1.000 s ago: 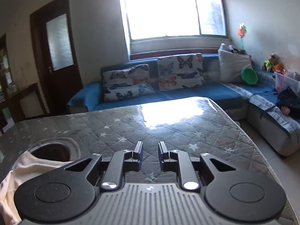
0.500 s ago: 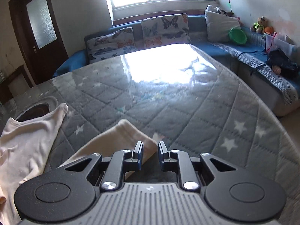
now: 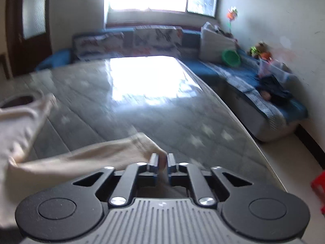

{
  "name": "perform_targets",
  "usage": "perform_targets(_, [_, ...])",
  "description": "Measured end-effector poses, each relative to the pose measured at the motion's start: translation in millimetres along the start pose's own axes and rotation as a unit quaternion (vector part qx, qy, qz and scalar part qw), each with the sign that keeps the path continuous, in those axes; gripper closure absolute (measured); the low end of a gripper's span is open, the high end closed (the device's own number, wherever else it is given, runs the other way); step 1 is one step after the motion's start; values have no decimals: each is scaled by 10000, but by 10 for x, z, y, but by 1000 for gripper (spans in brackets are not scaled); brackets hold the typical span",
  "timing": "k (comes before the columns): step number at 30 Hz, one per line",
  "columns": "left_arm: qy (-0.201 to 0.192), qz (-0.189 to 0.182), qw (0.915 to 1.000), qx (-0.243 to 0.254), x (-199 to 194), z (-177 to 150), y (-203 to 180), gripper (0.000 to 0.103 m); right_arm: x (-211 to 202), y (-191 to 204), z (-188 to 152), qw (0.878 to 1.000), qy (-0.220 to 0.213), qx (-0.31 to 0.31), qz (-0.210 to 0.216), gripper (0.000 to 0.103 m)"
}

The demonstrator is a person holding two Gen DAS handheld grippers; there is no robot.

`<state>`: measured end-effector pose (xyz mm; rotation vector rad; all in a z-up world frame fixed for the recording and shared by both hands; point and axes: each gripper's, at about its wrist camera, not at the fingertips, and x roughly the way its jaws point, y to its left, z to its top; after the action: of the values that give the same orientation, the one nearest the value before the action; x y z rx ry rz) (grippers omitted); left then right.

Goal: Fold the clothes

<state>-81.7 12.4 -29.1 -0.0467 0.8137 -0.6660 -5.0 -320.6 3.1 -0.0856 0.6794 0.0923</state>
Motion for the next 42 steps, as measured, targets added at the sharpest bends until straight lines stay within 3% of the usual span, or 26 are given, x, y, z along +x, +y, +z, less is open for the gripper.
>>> perform_targets(6, [19, 13, 10000, 8, 5, 17, -18, 73, -28, 116, 1, 9983, -97, -315, 471, 85])
perform_targets(9, [8, 30, 10000, -18, 6, 11, -23, 73, 40, 244, 20, 9959, -91, -577, 693, 73])
perform_targets(15, [-25, 56, 9999, -106, -44, -25, -15, 72, 431, 378, 38, 9962, 88, -468, 730, 65])
perform_targets(21, [-213, 284, 9990, -253, -232, -32, 54, 66, 260, 468, 92, 9923, 17, -693, 1025, 58])
perform_targets(23, [-405, 506, 9974, -305, -345, 33, 144, 65, 133, 597, 113, 9873, -60, -886, 1316, 53])
perform_targets(31, [-1168, 1388, 9821, -511, -794, 296, 503, 53, -104, 1385, 97, 9510, -22, -1727, 2565, 52])
perform_targets(39, [-575, 1276, 9796, -1439, -674, 312, 1140, 56, -67, 1958, 52, 9270, 44, -2399, 2881, 52])
perform_targets(42, [-350, 1164, 9835, -1343, -781, 165, 1133, 70, -138, 2054, -16, 9145, 96, -2552, 3138, 52])
